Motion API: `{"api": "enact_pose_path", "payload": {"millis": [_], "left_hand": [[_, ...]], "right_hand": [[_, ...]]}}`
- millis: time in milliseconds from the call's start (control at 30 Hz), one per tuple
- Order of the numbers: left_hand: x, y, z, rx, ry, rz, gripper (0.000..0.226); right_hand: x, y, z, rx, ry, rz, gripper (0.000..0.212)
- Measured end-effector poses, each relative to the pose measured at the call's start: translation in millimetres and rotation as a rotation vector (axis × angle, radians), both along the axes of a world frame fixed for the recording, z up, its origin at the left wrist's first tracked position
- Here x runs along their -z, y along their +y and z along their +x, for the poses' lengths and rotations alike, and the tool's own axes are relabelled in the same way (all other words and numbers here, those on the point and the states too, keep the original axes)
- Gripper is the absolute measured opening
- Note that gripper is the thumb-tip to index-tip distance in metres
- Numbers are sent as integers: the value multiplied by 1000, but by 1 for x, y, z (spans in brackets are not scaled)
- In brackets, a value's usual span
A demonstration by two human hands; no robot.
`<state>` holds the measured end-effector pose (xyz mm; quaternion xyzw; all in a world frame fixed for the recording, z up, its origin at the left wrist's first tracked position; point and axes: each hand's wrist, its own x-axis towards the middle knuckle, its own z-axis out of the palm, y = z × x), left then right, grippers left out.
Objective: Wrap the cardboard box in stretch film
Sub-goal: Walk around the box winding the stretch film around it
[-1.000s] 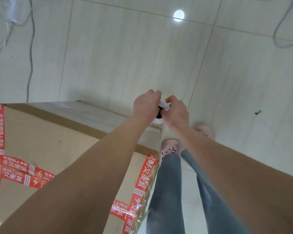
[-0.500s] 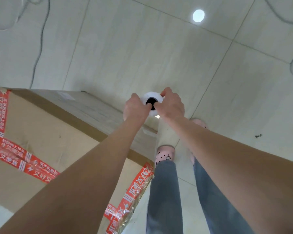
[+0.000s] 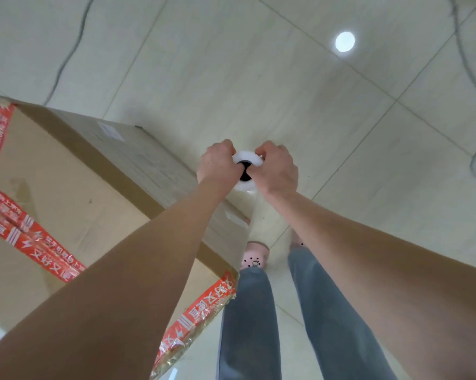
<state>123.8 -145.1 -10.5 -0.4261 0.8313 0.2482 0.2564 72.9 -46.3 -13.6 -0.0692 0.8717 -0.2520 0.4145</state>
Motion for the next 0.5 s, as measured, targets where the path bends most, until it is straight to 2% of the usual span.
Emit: {"api": "enact_pose_path", "payload": {"millis": [200,500], "left_hand": [[-6,-32,4,-174,-7,-49,23],[-3,-81,13,-259,-22,-8,27]], "right_hand": [[2,-38,-1,-36,-19,-51,27],[6,-77,3,-88,-158,-104,31]]}}
